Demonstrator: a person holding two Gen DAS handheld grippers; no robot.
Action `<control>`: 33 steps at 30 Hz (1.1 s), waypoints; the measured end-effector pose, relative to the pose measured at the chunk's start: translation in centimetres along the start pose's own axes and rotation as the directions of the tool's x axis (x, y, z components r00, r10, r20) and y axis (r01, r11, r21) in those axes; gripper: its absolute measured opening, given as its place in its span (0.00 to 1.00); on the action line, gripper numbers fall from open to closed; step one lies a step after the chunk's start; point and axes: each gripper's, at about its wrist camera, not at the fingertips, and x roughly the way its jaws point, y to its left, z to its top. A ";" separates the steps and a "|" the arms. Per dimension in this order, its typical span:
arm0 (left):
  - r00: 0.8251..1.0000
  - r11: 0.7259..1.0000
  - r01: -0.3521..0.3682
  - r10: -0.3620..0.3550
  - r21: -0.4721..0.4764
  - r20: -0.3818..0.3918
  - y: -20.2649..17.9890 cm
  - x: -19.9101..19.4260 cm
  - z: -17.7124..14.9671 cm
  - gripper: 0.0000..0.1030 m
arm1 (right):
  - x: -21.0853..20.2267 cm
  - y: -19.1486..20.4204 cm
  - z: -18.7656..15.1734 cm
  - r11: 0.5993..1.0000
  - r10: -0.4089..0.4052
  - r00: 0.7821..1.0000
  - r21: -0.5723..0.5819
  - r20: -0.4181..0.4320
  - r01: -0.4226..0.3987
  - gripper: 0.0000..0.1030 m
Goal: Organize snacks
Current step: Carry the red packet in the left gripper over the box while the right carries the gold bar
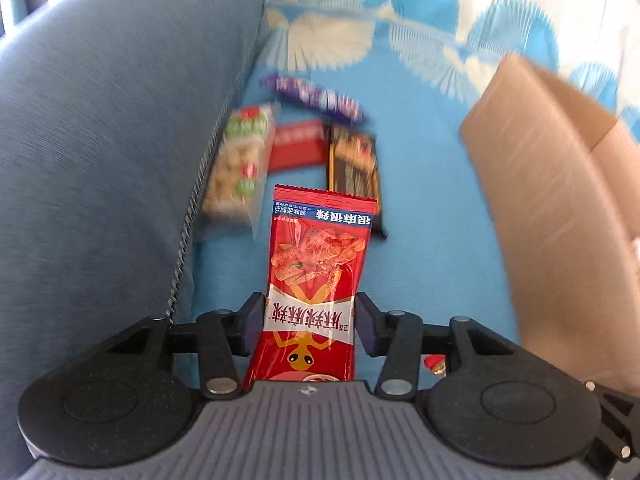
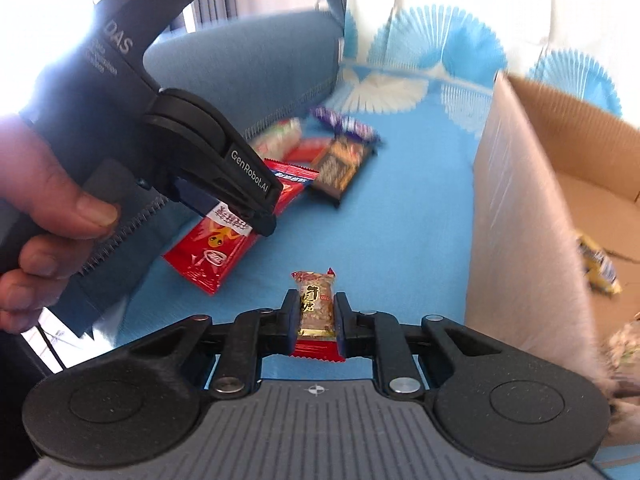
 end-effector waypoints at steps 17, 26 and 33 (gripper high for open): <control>0.925 0.988 0.139 -0.156 0.072 0.346 -4.7 -8.9 -0.2 0.51 | -13.9 -7.5 4.2 0.994 -0.095 0.908 0.082 0.409 0.067 0.18; 0.861 0.957 0.254 -0.291 0.143 0.417 -10.6 -11.0 0.4 0.51 | -15.2 -17.0 5.3 0.957 -0.275 0.869 0.202 0.411 0.207 0.18; 0.836 0.930 0.313 -0.366 0.192 0.409 -15.6 -10.2 0.9 0.51 | -16.2 -18.6 3.8 0.930 -0.347 0.857 0.255 0.380 0.264 0.18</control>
